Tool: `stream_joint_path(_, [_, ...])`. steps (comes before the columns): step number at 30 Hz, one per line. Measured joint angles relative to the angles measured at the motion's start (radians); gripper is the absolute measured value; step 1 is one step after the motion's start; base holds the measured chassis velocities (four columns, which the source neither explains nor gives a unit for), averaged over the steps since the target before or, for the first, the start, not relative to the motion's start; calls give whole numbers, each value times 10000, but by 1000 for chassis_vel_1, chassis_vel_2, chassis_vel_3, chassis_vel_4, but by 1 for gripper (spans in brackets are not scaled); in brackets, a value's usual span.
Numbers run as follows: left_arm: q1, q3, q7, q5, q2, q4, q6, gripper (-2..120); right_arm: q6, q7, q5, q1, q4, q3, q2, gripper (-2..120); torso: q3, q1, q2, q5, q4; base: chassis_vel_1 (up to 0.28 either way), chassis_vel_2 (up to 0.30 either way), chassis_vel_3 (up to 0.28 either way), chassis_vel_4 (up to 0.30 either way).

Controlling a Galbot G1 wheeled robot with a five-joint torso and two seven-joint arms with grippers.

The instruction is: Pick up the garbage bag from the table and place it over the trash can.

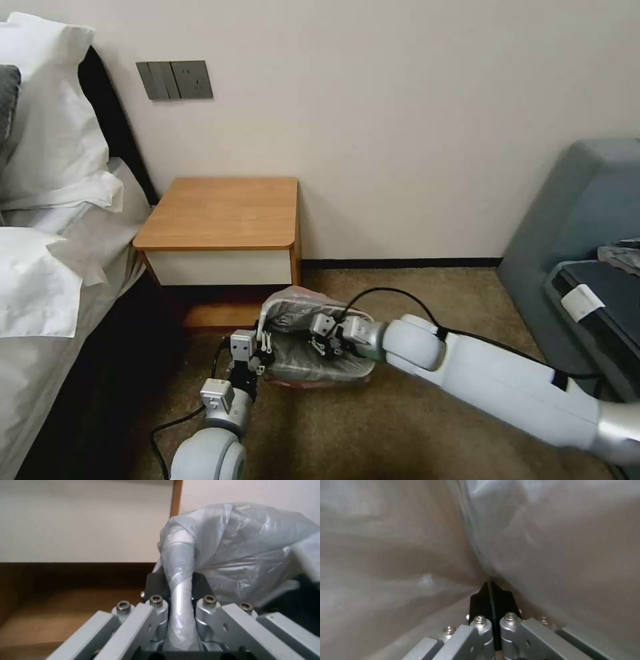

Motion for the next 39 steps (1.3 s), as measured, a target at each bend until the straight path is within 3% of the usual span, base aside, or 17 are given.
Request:
stream_joint_path(7, [100,96,-7,104,-96,-85,7,3,78,17,-162,119,-279,-314,2,0,0,0,0,0,-1,0,0,0,0])
stream_joint_path(14, [-35,-169,-320,-332,-46,-57,135,3,368,-75,-238,-746,820,819,-627,0,-1,0,0,1,-2,0,0,0,0])
stream_joint_path(17, [-58,-180,-728,-1033,-39,-101,593,3,559,-105,-222,-1833,1917,2277,-1311,0,-1,0,1,0,-4,0,0,0,0])
stream_joint_path(18, [-58,-180,-728,-1033,-39,-101,593,3,559,-105,-222,-1833,1917,2277,-1311,0,-1,0,1,0,-4,0,0,0,0])
stream_joint_path(20, [-66,-177,-999,-1556,-22,-190,1059,3,790,-122,-194,-2723,2582,3523,-1715,0,-2,0,2,-2,-2,0,0,0,0])
stream_joint_path(21, [-66,-177,-999,-1556,-22,-190,1059,3,790,-122,-194,-2723,2582,3523,-1715,0,-2,0,2,-2,-2,0,0,0,0])
stream_joint_path(23, [-94,-184,-1285,-2216,95,-281,1706,3,1106,42,66,-4155,3354,5100,-2051,0,-2,0,2,5,-9,0,0,0,0])
stream_joint_path(24, [-94,-184,-1285,-2216,95,-281,1706,3,1106,42,66,-4155,3354,5100,-2051,0,-2,0,2,5,-9,0,0,0,0])
stream_joint_path(25, [-106,-203,-1445,-2568,172,-334,2015,3,1227,355,348,-4694,3679,5730,-2126,-2,-2,0,2,-1,-7,0,0,0,0])
stream_joint_path(28, [-46,-405,-1777,-3471,348,-581,3117,3,1524,1838,1082,-5521,4145,6732,-1821,7,-3,0,2,1,-6,0,0,0,0])
stream_joint_path(29, [-46,-405,-1777,-3471,348,-581,3117,3,1524,1838,1082,-5521,4145,6732,-1821,7,-3,0,2,1,-6,0,0,0,0])
stream_joint_path(31, [10,-443,-1851,-3906,459,-654,3766,3,1714,2949,1691,-5864,4180,7149,-1281,18,-2,0,2,3,7,0,0,0,0])
stream_joint_path(35, [-187,-460,-1902,-4516,707,-649,4609,3,1869,3750,2103,-6699,4178,8015,-537,31,-2,0,2,4,-4,0,0,0,0])
stream_joint_path(39, [-191,-435,-1950,-4792,782,-564,5039,3,2152,3724,1954,-7477,4072,8714,-54,44,-1,0,2,-3,-4,0,0,0,0])
